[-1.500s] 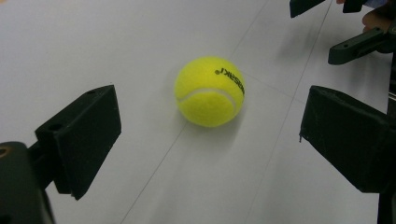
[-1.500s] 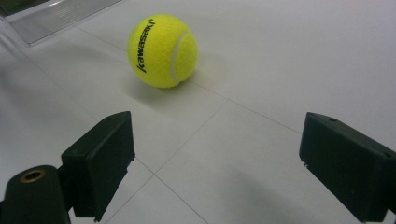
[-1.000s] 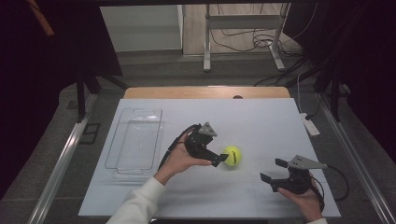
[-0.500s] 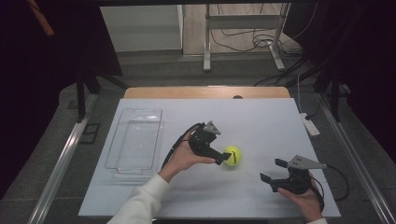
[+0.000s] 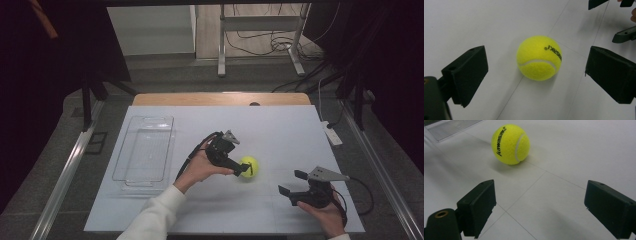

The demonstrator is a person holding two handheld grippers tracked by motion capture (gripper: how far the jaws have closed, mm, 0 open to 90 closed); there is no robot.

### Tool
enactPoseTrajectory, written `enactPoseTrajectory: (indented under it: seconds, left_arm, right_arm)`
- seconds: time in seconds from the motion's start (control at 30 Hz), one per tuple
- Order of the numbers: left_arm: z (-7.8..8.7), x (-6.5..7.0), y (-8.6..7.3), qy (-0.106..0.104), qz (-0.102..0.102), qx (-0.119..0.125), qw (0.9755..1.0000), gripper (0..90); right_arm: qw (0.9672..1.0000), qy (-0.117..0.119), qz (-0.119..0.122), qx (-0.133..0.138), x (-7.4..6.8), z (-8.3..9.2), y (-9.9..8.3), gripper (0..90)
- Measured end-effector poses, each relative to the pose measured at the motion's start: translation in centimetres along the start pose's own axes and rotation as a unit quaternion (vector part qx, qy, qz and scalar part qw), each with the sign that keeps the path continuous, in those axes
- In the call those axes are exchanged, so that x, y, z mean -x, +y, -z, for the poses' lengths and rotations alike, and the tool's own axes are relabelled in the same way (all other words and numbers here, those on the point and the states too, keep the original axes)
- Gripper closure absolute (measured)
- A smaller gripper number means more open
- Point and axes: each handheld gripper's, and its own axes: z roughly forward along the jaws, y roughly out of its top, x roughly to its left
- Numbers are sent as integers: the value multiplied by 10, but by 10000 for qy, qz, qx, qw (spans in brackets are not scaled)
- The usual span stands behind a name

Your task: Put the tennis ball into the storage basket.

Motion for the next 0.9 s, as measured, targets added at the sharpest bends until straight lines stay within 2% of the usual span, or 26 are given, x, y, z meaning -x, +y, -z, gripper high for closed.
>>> enactPoseTrajectory:
  seconds: [0.9]
  left_arm:
    - [-32,3,16,-191,-23,-413,9990,43]
  right_arm:
    - [10000,4,-8,-3,1,0,0,106]
